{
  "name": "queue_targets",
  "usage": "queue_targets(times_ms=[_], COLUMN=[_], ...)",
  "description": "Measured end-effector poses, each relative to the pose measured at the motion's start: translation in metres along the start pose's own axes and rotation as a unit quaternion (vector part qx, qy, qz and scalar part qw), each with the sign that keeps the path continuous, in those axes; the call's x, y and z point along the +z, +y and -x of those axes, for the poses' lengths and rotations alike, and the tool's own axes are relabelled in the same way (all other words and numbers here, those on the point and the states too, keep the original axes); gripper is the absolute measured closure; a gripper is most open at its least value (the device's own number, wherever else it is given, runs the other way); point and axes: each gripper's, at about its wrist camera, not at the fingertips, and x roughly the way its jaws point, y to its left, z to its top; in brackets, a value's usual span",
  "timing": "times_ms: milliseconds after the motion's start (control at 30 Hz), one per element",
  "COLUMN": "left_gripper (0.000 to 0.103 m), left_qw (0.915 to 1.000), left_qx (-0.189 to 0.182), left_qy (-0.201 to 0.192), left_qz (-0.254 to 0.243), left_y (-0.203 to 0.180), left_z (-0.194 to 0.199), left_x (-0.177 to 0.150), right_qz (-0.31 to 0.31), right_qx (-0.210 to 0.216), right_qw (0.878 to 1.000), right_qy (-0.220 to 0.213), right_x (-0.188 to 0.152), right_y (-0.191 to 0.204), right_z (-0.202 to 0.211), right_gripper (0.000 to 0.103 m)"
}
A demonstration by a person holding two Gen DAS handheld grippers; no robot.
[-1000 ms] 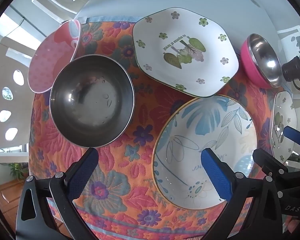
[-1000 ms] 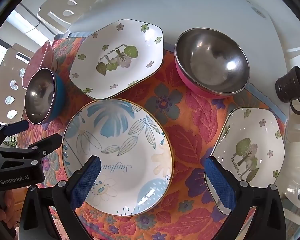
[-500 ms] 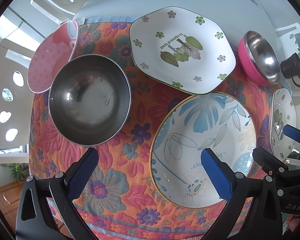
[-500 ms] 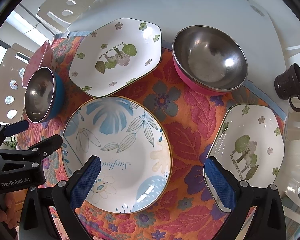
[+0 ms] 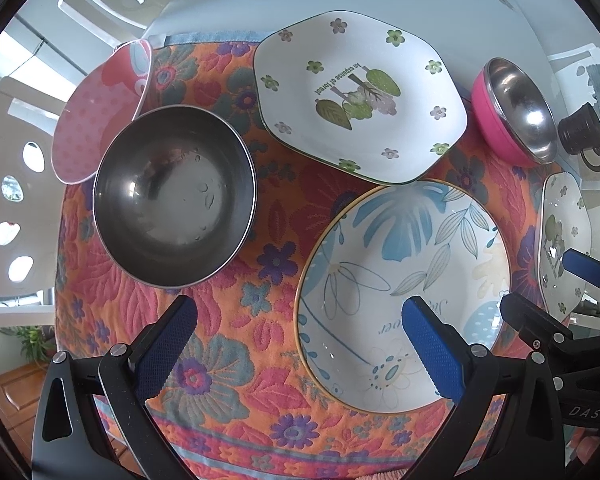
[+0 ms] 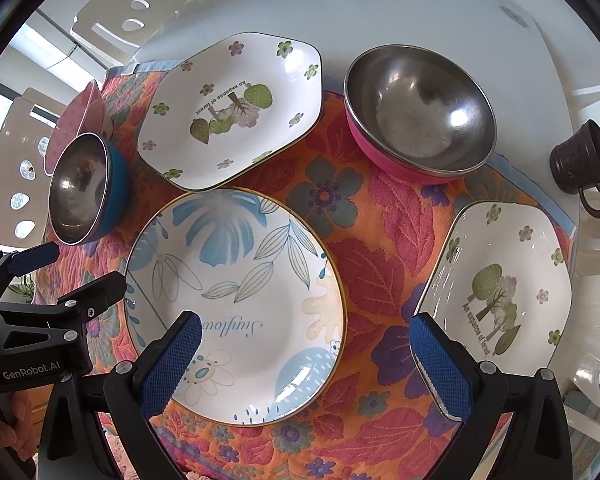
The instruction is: Organize plates and bowls
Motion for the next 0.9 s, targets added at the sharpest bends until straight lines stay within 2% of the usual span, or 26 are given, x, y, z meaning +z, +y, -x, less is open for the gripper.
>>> queue_targets(times_ms=[900], left_gripper=[0.001], left_qw=[1.0000], left_qx=[0.000], left_qy=[-0.004], left_qz=[-0.008], left_y=[-0.003], left_z=[0.001], left_x=[-0.009], right_qz=[-0.016], right_qx=[0.009], right_qw=[1.000], right_qy=[-0.003], right_x=[-0.001], right_y=[-0.004], right_z=[0.002], right_gripper=[0.000])
